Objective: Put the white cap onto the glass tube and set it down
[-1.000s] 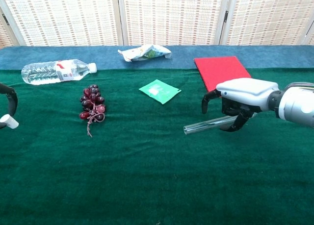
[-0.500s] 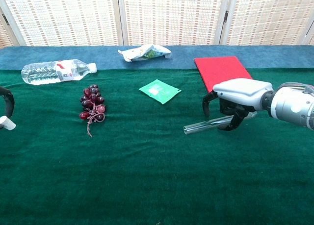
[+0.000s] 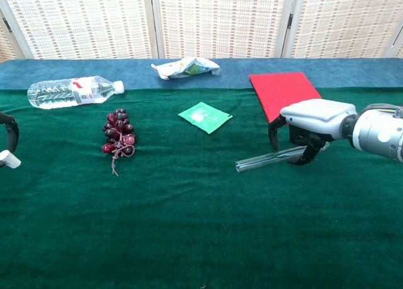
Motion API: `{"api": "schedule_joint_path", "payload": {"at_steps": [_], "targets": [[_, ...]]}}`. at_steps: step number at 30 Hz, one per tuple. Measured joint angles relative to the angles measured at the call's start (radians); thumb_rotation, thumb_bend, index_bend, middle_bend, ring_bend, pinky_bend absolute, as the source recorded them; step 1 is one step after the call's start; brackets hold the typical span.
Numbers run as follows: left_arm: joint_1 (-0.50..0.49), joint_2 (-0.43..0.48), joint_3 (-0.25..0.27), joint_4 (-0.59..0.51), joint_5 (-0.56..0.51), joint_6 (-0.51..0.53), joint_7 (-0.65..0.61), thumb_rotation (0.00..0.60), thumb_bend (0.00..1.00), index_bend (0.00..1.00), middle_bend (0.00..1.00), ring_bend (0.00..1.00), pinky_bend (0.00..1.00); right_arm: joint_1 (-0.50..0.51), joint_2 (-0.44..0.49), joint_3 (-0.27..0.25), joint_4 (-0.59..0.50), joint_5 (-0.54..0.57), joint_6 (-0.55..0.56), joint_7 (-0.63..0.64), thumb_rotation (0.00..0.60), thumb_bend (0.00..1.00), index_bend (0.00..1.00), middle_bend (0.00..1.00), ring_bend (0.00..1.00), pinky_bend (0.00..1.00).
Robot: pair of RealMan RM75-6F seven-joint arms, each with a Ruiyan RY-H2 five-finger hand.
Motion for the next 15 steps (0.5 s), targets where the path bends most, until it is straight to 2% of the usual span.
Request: {"api": "schedule_joint_path", "payload": {"at_steps": [9,15], "targets": [[0.003,-0.003,0.001,0.007,0.002,0.003,-0.005,0.6,0.43,0.64,1.0,0.94,0.93,0.009,-0.007,-0.003,0.009,0.03,-0.011,-0.024,0.6,0.35,0.52,1.0,1.0,1.0],[0.004,-0.004,0.0,0.01,0.003,0.006,-0.009,0.6,0.43,0.64,1.0,0.94,0.93,0.014,-0.006,-0.003,0.006,0.041,-0.011,-0.028,0.6,0.42,0.58,1.0,1.0,1.0]]}}
